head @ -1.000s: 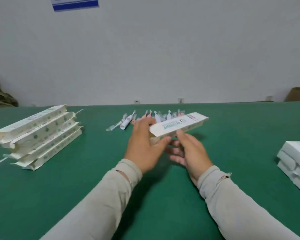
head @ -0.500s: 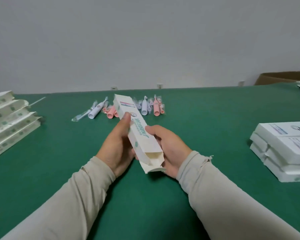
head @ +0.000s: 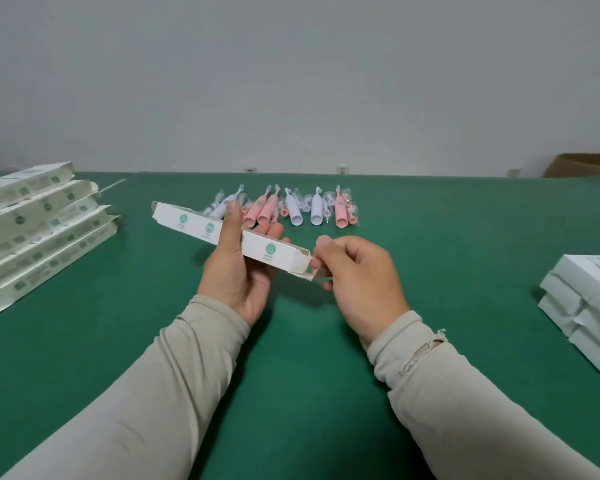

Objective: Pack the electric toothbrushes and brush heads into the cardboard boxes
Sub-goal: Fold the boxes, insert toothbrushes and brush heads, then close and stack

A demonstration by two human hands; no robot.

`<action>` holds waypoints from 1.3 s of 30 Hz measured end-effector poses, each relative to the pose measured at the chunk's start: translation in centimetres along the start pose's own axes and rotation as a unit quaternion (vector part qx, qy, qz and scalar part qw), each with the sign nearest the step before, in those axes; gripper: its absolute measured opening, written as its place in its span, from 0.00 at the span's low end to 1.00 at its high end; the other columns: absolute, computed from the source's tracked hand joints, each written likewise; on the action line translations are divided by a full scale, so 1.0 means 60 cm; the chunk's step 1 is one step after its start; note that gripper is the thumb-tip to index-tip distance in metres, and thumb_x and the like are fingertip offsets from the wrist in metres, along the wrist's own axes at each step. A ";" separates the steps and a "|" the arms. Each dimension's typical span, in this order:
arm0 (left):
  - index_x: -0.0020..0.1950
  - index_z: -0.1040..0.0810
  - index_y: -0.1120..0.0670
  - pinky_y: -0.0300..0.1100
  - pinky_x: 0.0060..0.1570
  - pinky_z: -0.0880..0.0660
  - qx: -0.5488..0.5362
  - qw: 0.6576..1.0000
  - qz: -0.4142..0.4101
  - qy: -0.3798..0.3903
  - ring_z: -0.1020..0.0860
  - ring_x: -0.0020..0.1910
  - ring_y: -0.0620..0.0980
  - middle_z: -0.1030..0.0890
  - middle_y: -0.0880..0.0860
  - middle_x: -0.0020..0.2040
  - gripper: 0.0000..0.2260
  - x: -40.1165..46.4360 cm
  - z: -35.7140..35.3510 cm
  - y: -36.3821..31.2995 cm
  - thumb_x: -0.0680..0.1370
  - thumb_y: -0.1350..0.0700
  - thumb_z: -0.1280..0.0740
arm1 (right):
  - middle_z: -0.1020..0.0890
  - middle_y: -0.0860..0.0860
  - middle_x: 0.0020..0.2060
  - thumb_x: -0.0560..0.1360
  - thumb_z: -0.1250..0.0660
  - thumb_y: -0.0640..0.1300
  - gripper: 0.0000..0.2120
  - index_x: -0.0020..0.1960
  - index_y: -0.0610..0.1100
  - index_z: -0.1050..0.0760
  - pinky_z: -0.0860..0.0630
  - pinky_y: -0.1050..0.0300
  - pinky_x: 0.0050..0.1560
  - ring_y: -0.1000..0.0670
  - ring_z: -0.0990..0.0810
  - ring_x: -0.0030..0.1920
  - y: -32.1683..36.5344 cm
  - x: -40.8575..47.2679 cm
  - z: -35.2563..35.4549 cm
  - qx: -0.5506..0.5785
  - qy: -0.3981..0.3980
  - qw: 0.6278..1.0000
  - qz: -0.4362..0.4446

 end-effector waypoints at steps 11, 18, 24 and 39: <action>0.75 0.33 0.55 0.54 0.67 0.27 -0.016 0.999 0.037 -0.032 0.24 0.66 0.54 0.29 0.56 0.72 0.42 -0.019 -0.016 0.036 0.64 0.43 0.25 | 0.17 0.54 0.36 0.71 0.24 0.39 0.06 0.44 0.44 0.20 0.25 0.65 0.39 0.56 0.22 0.35 0.003 -0.015 -0.024 0.053 0.049 0.997 0.032; 0.63 0.25 0.55 0.48 0.46 0.18 -0.042 0.997 0.070 -0.007 0.15 0.50 0.52 0.23 0.61 0.57 0.27 -0.025 -0.024 0.053 0.68 0.46 0.27 | 0.20 0.58 0.29 0.71 0.25 0.36 0.09 0.38 0.46 0.22 0.27 0.66 0.34 0.59 0.25 0.30 0.010 -0.016 -0.017 0.017 0.016 0.998 0.062; 0.63 0.25 0.55 0.51 0.43 0.18 -0.055 0.995 0.081 -0.001 0.15 0.48 0.50 0.23 0.59 0.54 0.25 -0.023 -0.025 0.043 0.69 0.48 0.27 | 0.18 0.60 0.34 0.73 0.26 0.40 0.05 0.41 0.48 0.21 0.26 0.68 0.39 0.61 0.24 0.34 0.026 -0.021 -0.019 0.004 0.060 0.993 0.100; 0.76 0.33 0.57 0.67 0.67 0.32 -0.094 0.992 0.087 0.018 0.29 0.71 0.59 0.30 0.65 0.67 0.36 -0.014 -0.019 0.030 0.72 0.43 0.29 | 0.21 0.62 0.46 0.74 0.29 0.47 0.07 0.50 0.55 0.25 0.27 0.69 0.41 0.56 0.21 0.42 0.046 -0.031 -0.019 -0.128 0.063 0.960 0.242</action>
Point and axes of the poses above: each hand's wrist, its own x-axis towards the middle knuckle, its own z-axis out of the back of the hand, y = z × x, the point moved 6 cm from there along x, towards the middle knuckle
